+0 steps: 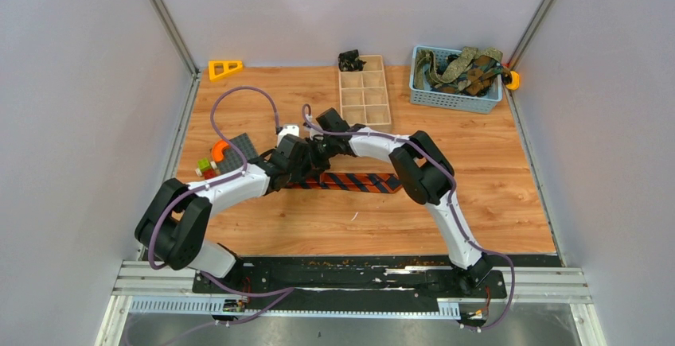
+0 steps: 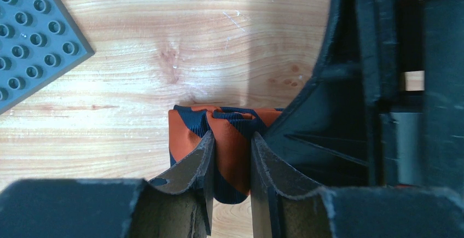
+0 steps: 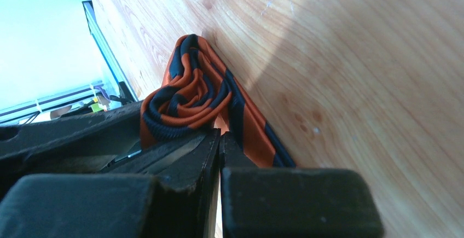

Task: Roll the ties
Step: Roll the tie at the center of the board.

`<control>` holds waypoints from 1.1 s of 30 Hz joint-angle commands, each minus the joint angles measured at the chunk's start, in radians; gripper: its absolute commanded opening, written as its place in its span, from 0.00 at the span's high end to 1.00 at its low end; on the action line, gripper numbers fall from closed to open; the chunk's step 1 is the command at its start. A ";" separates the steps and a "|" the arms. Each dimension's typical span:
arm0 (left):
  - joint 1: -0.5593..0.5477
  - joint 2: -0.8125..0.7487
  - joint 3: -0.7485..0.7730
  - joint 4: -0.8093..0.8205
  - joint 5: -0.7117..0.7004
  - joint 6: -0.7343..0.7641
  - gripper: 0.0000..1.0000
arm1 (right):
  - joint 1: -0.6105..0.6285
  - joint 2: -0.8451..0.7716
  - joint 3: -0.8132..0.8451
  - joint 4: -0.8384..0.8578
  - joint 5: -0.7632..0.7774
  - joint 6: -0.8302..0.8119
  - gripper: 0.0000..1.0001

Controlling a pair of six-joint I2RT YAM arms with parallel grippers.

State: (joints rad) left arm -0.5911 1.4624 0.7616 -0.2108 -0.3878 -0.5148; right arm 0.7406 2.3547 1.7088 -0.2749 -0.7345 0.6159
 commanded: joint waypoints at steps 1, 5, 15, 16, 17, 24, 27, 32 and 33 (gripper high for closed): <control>-0.011 0.031 0.001 0.027 0.020 -0.015 0.92 | -0.009 -0.133 -0.015 -0.007 -0.003 -0.045 0.96; -0.011 0.033 -0.007 0.039 0.033 -0.016 0.90 | -0.026 -0.168 -0.053 -0.014 0.010 -0.055 0.96; -0.011 0.008 -0.014 0.059 0.088 -0.013 0.54 | -0.051 -0.215 -0.114 -0.014 0.027 -0.068 0.96; -0.011 0.001 -0.016 0.060 0.090 -0.012 0.52 | -0.052 -0.217 -0.115 -0.014 0.027 -0.068 0.96; -0.011 -0.007 -0.016 0.060 0.094 -0.011 0.50 | -0.052 -0.218 -0.115 -0.013 0.027 -0.068 0.96; -0.012 -0.081 -0.026 0.050 0.104 0.004 0.38 | -0.054 -0.228 -0.112 -0.020 0.034 -0.070 0.96; -0.012 -0.119 -0.026 0.044 0.103 0.011 0.34 | -0.054 -0.232 -0.105 -0.030 0.038 -0.074 0.96; -0.011 -0.179 -0.033 0.043 0.103 0.024 0.25 | -0.055 -0.246 -0.107 -0.039 0.048 -0.077 0.96; -0.012 -0.191 -0.033 0.040 0.102 0.027 0.24 | -0.055 -0.249 -0.106 -0.040 0.051 -0.079 0.96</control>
State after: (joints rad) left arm -0.5953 1.3354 0.7315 -0.1871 -0.2958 -0.5060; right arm 0.6819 2.1822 1.5856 -0.3218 -0.6922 0.5621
